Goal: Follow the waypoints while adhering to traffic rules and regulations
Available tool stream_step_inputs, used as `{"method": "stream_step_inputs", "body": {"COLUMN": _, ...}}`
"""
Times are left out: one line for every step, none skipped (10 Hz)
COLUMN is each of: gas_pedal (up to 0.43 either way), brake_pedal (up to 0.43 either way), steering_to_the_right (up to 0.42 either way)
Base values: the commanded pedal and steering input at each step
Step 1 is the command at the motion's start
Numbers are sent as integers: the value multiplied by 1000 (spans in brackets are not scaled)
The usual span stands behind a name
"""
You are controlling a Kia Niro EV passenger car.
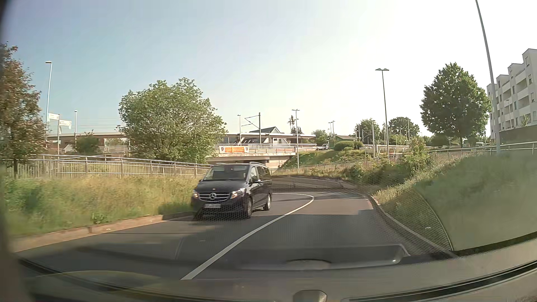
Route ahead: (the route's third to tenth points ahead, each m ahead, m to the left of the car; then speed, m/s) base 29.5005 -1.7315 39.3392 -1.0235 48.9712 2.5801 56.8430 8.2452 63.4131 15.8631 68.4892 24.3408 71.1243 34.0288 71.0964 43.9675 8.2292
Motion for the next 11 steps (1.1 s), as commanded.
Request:
{"method": "stream_step_inputs", "body": {"gas_pedal": 0, "brake_pedal": 12, "steering_to_the_right": 103}}
{"method": "stream_step_inputs", "body": {"gas_pedal": 0, "brake_pedal": 12, "steering_to_the_right": 97}}
{"method": "stream_step_inputs", "body": {"gas_pedal": 0, "brake_pedal": 12, "steering_to_the_right": 91}}
{"method": "stream_step_inputs", "body": {"gas_pedal": 0, "brake_pedal": 12, "steering_to_the_right": 85}}
{"method": "stream_step_inputs", "body": {"gas_pedal": 0, "brake_pedal": 12, "steering_to_the_right": 81}}
{"method": "stream_step_inputs", "body": {"gas_pedal": 0, "brake_pedal": 12, "steering_to_the_right": 76}}
{"method": "stream_step_inputs", "body": {"gas_pedal": 0, "brake_pedal": 12, "steering_to_the_right": 69}}
{"method": "stream_step_inputs", "body": {"gas_pedal": 0, "brake_pedal": 12, "steering_to_the_right": 62}}
{"method": "stream_step_inputs", "body": {"gas_pedal": 0, "brake_pedal": 12, "steering_to_the_right": 58}}
{"method": "stream_step_inputs", "body": {"gas_pedal": 0, "brake_pedal": 12, "steering_to_the_right": 54}}
{"method": "stream_step_inputs", "body": {"gas_pedal": 0, "brake_pedal": 12, "steering_to_the_right": 50}}
